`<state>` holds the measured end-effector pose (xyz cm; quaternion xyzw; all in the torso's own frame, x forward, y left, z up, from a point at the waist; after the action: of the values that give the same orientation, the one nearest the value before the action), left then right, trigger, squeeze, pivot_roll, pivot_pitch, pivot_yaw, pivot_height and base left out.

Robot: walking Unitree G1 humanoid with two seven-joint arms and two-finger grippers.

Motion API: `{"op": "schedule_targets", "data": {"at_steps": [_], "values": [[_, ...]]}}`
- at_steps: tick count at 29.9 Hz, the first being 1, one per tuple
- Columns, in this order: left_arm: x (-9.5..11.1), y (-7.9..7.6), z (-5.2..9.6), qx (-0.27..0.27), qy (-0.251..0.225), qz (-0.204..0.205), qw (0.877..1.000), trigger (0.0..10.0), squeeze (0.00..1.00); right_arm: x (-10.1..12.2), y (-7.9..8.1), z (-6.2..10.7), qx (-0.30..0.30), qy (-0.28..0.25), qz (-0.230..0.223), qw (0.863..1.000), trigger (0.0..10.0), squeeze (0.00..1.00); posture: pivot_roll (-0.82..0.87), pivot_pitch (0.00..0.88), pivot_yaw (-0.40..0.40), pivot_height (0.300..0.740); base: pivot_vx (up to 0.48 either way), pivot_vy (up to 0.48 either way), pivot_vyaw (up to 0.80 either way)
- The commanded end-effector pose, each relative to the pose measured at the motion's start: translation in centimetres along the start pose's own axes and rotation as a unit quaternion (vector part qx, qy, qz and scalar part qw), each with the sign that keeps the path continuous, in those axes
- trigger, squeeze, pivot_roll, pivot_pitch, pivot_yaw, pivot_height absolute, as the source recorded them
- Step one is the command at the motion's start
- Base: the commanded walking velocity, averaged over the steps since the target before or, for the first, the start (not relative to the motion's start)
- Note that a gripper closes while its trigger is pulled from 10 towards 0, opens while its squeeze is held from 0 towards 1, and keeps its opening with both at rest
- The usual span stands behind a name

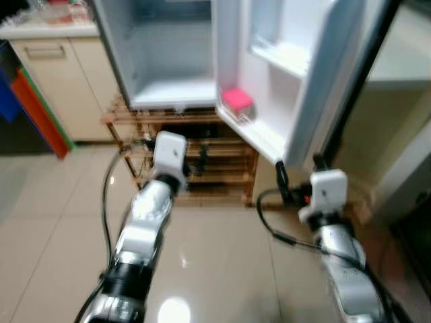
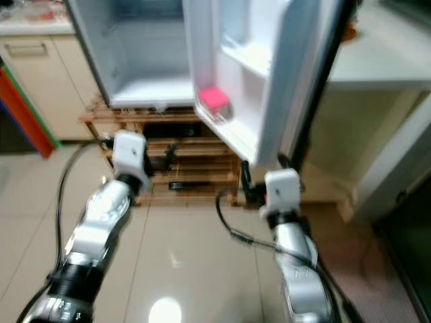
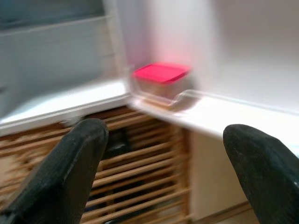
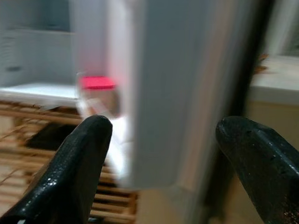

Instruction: Restocking fridge

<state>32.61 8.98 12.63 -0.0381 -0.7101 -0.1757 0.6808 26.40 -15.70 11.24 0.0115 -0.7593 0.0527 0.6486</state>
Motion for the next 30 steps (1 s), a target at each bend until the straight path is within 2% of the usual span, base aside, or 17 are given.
{"op": "schedule_targets", "data": {"at_steps": [1,2,3,7,8,11,15,16,19,22,27,30], "values": [[-0.2,1.6,0.2,0.026,0.004,-0.004,1.0,10.0,0.0,0.3,0.9,-0.1,0.014,-0.006,-0.008,1.0,10.0,0.0,-0.18,0.0,0.065,0.725,0.394,-0.27,0.0],[-0.3,2.4,0.3,0.063,0.009,-0.021,0.998,10.0,0.0,0.3,1.0,-0.1,0.014,-0.006,-0.008,1.0,10.0,0.0,-0.18,0.0,0.065,0.725,0.398,0.0,0.0],[-0.5,2.6,0.3,0.067,0.014,-0.012,0.998,10.0,0.0,0.3,0.9,-0.1,0.014,-0.006,-0.007,1.0,10.0,0.0,-0.18,0.0,0.065,0.725,0.398,0.0,0.0],[-0.7,2.6,0.2,0.061,0.02,0.001,0.998,10.0,0.0,0.3,0.5,-0.1,0.005,-0.003,-0.01,1.0,10.0,0.0,-0.17,0.0,0.064,0.725,0.0,0.0,0.0],[-0.8,2.8,0.2,0.064,0.021,-0.005,0.998,10.0,0.0,0.0,-0.5,0.3,-0.016,0.008,-0.009,1.0,10.0,0.0,-0.17,0.0,0.064,0.725,0.0,0.0,0.0],[-1.1,2.9,0.4,0.062,0.027,-0.009,0.998,10.0,0.0,-0.5,-1.4,0.9,-0.029,0.024,0.003,0.999,10.0,0.0,-0.17,0.0,0.064,0.725,0.0,0.0,0.0],[-2.4,4.1,0.6,0.082,0.058,-0.007,0.995,10.0,0.0,-2.6,-1.7,2.9,-0.029,0.076,0.026,0.996,10.0,0.0,-0.17,0.0,0.065,0.725,0.0,0.0,0.0],[-2.4,4.1,0.6,0.082,0.058,-0.007,0.995,10.0,0.0,-2.6,-1.7,2.9,-0.029,0.076,0.026,0.996,10.0,0.0,-0.17,0.0,0.065,0.725,0.0,0.0,0.0],[-3.8,5.5,0.3,0.103,0.091,-0.016,0.99,10.0,0.0,-4.0,-3.3,3.2,-0.071,0.11,0.057,0.99,10.0,0.0,-0.18,0.0,0.074,0.725,0.0,0.0,0.0],[-4.8,5.8,0.3,0.096,0.111,-0.031,0.989,10.0,0.0,-4.3,-4.9,2.1,-0.102,0.115,0.08,0.985,10.0,0.0,-0.18,0.0,0.083,0.725,0.0,0.0,0.0],[-8.8,3.3,0.9,0.021,0.184,-0.062,0.981,10.0,0.0,-3.1,-7.6,-2.5,-0.138,0.089,0.124,0.979,10.0,0.0,-0.16,0.0,0.083,0.725,0.0,0.0,0.0],[-11.2,1.8,1.9,-0.026,0.234,-0.067,0.97,10.0,0.0,-1.8,-9.6,-5.0,-0.168,0.077,0.149,0.971,10.0,0.0,-0.15,0.0,0.08,0.725,0.0,0.0,0.0]]}}
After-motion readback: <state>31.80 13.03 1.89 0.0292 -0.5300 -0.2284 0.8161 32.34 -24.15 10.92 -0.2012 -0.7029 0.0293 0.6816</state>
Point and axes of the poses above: a point about 5 cm out from each wrist's last joint towards the gripper, its own z axis pointing back from the gripper into the wrist, its own x axis along the axis of the wrist's last joint, y = z × x, the point moved 1 cm from there along -z, pointing out of the wrist towards the gripper, and after that the axes turned 6 degrees about -z, right-handed, at the moved point
